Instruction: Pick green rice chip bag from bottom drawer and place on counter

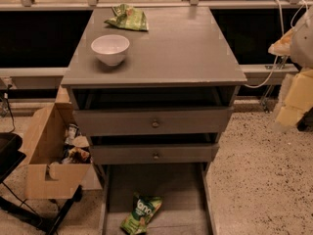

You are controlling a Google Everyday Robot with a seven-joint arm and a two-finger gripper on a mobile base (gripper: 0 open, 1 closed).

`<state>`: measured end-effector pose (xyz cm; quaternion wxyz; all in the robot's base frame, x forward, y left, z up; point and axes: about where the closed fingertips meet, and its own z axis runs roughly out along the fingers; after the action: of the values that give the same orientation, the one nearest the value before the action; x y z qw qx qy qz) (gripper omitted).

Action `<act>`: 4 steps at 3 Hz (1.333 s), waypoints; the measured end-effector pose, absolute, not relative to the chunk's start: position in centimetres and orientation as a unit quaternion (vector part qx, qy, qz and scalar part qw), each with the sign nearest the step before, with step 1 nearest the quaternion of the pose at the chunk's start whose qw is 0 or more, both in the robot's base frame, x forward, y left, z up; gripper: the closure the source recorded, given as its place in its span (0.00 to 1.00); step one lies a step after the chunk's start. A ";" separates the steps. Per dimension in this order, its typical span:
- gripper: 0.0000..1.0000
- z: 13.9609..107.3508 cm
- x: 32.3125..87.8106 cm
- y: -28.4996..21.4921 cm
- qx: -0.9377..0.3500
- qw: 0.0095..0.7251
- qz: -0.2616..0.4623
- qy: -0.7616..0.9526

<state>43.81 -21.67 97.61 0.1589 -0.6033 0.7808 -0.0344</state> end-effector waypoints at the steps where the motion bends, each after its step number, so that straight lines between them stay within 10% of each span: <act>1: 0.00 97.6 43.8 -21.7 -0.603 0.159 -0.034 0.781; 4: 0.00 82.2 45.8 -15.4 -0.686 0.124 -0.016 0.717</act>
Offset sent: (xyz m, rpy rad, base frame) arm 0.0096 0.0413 -0.0940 -0.0924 0.1164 0.0980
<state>45.79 -15.39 82.19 0.1238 -0.6862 0.7167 -0.0158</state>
